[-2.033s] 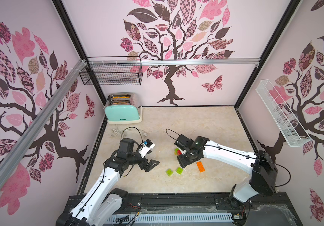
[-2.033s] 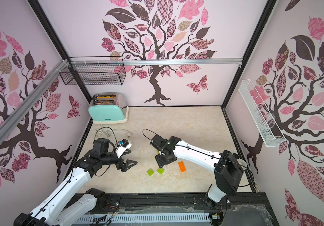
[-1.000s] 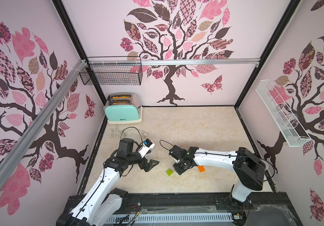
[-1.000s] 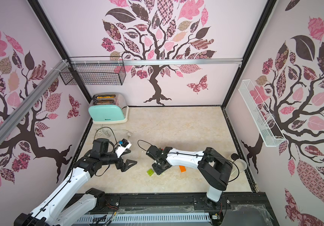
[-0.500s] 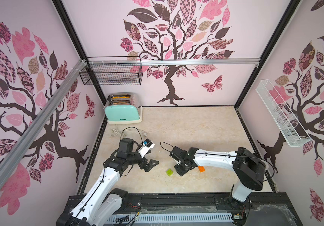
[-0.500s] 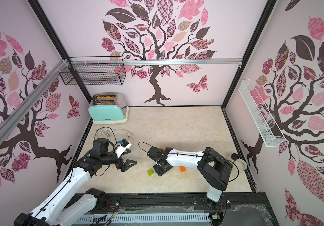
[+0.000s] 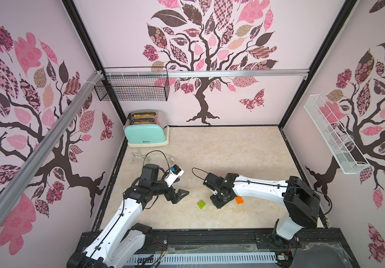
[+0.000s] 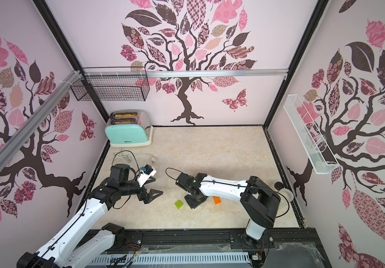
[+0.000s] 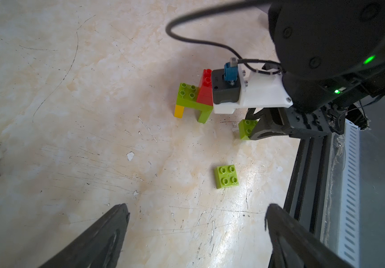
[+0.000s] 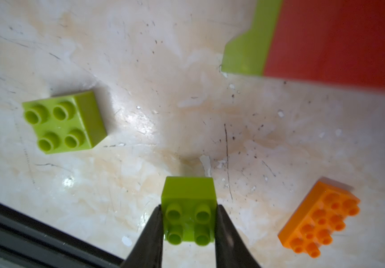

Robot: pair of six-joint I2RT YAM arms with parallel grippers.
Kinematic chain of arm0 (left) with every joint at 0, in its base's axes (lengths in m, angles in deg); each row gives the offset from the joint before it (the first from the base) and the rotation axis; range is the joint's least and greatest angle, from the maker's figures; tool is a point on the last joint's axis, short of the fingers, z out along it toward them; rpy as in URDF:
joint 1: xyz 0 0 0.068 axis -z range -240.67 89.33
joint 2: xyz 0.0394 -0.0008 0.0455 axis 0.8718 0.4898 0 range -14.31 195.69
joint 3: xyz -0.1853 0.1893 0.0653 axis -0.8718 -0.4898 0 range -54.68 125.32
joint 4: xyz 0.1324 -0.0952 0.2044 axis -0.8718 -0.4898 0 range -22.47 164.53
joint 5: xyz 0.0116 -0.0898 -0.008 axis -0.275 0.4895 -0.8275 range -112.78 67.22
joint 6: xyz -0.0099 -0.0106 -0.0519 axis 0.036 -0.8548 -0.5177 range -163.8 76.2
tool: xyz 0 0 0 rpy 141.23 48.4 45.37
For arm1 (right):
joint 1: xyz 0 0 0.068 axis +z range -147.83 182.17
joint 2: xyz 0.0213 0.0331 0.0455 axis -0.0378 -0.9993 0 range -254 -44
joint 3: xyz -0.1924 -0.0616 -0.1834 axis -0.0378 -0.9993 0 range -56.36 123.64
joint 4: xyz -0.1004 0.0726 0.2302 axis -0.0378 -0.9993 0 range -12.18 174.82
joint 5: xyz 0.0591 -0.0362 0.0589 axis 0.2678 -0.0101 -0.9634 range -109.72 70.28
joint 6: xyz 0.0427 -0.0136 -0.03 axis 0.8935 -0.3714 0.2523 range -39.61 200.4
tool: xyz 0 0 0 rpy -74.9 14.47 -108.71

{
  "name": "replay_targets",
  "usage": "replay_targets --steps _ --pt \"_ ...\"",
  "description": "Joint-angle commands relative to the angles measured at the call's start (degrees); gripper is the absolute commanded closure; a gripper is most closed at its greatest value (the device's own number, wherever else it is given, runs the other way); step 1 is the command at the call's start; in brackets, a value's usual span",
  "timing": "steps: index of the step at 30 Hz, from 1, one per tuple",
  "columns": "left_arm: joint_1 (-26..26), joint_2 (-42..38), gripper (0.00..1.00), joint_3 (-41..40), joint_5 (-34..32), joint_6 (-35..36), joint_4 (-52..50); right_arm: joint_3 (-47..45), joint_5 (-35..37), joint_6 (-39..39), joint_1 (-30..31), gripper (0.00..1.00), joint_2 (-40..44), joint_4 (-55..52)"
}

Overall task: Assemble a giraffe with lego
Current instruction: Pick up the lego brick from the center of the board, then assemble the lego brick with the lego brick.

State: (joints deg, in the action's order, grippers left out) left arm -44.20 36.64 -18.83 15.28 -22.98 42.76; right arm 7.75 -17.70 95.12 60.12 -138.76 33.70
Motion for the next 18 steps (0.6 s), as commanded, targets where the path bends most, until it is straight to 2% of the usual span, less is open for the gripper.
replay_targets --steps 1,7,14,18 --pt "-0.2 -0.3 0.02 -0.6 1.2 0.1 0.9 5.7 1.9 2.2 0.3 0.75 3.6 -6.3" --pt "-0.1 -0.4 0.02 -0.5 1.1 0.1 0.9 15.7 6.2 4.6 0.3 0.75 2.2 -15.8" --pt "0.1 -0.8 0.02 -0.5 1.0 0.2 0.7 24.2 7.9 4.6 -2.4 0.74 -1.8 -20.7" --pt "0.3 -1.2 0.02 -0.9 1.2 0.4 0.7 26.7 7.3 3.8 -3.7 0.74 -3.4 -19.7"
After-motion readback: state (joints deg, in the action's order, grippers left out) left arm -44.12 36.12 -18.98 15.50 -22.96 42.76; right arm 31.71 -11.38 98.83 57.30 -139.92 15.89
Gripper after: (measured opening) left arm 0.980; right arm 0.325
